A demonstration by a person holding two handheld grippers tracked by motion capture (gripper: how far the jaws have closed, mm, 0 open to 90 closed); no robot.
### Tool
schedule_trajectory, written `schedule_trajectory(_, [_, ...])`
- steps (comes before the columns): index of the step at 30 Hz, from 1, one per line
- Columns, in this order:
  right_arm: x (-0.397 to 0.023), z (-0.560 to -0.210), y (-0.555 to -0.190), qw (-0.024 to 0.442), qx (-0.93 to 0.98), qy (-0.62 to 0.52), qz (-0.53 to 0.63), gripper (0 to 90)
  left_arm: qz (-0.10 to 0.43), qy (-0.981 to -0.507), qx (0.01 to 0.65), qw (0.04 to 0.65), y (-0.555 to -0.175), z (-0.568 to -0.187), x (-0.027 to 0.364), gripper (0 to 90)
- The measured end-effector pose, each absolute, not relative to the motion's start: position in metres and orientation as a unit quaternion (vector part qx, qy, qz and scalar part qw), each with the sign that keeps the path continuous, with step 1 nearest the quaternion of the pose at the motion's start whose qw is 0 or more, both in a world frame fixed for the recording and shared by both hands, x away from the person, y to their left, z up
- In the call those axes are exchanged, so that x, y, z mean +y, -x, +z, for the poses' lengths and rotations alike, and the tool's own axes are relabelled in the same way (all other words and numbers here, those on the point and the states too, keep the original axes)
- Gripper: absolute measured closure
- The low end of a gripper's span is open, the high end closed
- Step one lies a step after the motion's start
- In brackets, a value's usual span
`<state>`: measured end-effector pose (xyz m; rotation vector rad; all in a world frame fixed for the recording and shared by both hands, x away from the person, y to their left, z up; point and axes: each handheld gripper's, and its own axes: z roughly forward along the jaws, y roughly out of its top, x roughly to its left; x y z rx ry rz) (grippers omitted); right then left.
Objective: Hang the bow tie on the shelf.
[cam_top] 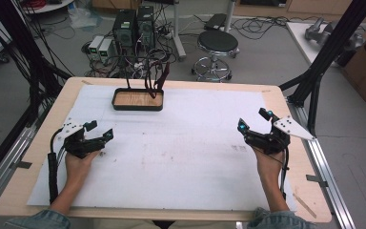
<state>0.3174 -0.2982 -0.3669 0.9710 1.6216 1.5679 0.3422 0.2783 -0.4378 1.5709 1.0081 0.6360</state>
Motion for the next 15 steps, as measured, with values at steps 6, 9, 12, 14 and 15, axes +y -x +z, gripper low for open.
schedule_trajectory(6, [-0.299, -0.382, -0.305, 0.343, 0.622, -0.375, 0.596, 11.7, 0.270, -0.664, 0.426, 0.552, -0.342, -0.438, 0.278, 19.2])
schedule_trajectory(9, [-0.297, -0.390, -0.300, 0.347, 0.625, -0.372, 0.592, 11.7, 0.270, -0.665, 0.426, 0.550, -0.342, -0.438, 0.278, 19.2])
schedule_trajectory(12, [-0.293, -0.399, -0.296, 0.350, 0.636, -0.370, 0.580, 11.7, 0.271, -0.666, 0.426, 0.549, -0.342, -0.438, 0.278, 19.2])
schedule_trajectory(14, [-0.291, -0.407, -0.294, 0.356, 0.640, -0.368, 0.573, 11.7, 0.272, -0.666, 0.425, 0.549, -0.342, -0.438, 0.277, 19.2])
schedule_trajectory(15, [-0.290, -0.411, -0.293, 0.354, 0.644, -0.370, 0.569, 11.7, 0.272, -0.666, 0.426, 0.549, -0.342, -0.438, 0.277, 19.2])
